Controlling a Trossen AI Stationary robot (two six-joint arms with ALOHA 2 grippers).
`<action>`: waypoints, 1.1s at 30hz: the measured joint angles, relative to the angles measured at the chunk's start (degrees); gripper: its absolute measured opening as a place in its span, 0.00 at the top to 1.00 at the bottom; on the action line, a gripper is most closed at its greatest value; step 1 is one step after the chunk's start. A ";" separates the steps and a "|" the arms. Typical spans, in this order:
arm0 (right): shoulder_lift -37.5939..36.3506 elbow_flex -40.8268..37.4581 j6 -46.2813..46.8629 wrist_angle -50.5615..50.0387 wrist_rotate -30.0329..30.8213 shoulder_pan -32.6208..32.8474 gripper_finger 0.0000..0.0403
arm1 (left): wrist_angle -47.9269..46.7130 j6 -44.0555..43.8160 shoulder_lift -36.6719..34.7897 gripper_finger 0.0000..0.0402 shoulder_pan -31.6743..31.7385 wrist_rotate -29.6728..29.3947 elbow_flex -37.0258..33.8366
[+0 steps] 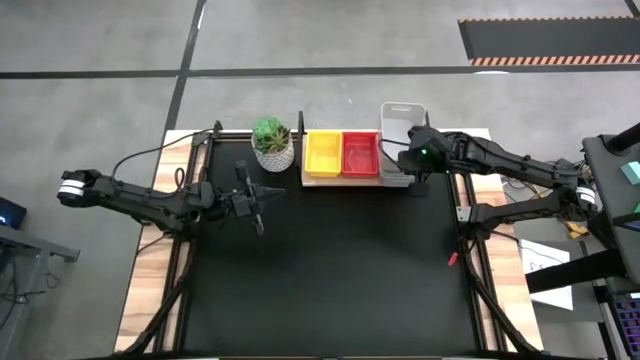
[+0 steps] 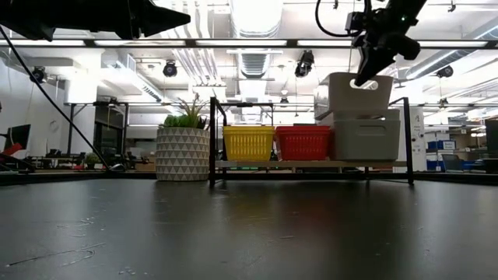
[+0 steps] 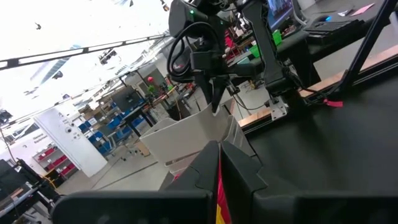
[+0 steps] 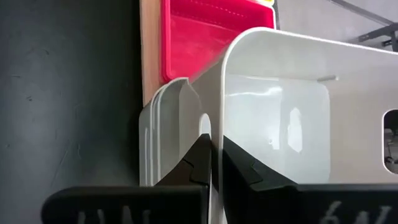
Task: Stack baskets on shelf by color
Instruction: Stack the gray bin on top of the gray bin on the shelf
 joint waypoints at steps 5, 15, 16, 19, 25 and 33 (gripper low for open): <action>0.00 0.02 0.00 -0.21 0.02 -0.70 0.98 | 0.00 0.00 0.00 1.00 -0.01 0.00 0.00; 0.00 0.09 0.29 -2.60 0.02 -0.74 0.98 | -0.02 -0.02 0.00 1.00 -0.02 0.00 -0.11; 0.00 0.09 0.47 -2.89 0.02 -0.74 0.98 | -0.02 -0.02 0.00 1.00 -0.02 0.00 -0.11; 0.00 0.09 0.74 -3.67 0.02 -0.71 0.98 | -0.02 -0.02 0.00 1.00 -0.02 0.00 -0.12; 0.00 0.09 1.05 -3.75 0.02 -0.71 0.98 | -0.02 -0.06 0.00 1.00 -0.02 0.00 -0.13; 0.00 0.09 0.84 -3.63 0.03 -0.71 0.98 | -0.04 -0.11 0.00 1.00 -0.02 0.00 -0.15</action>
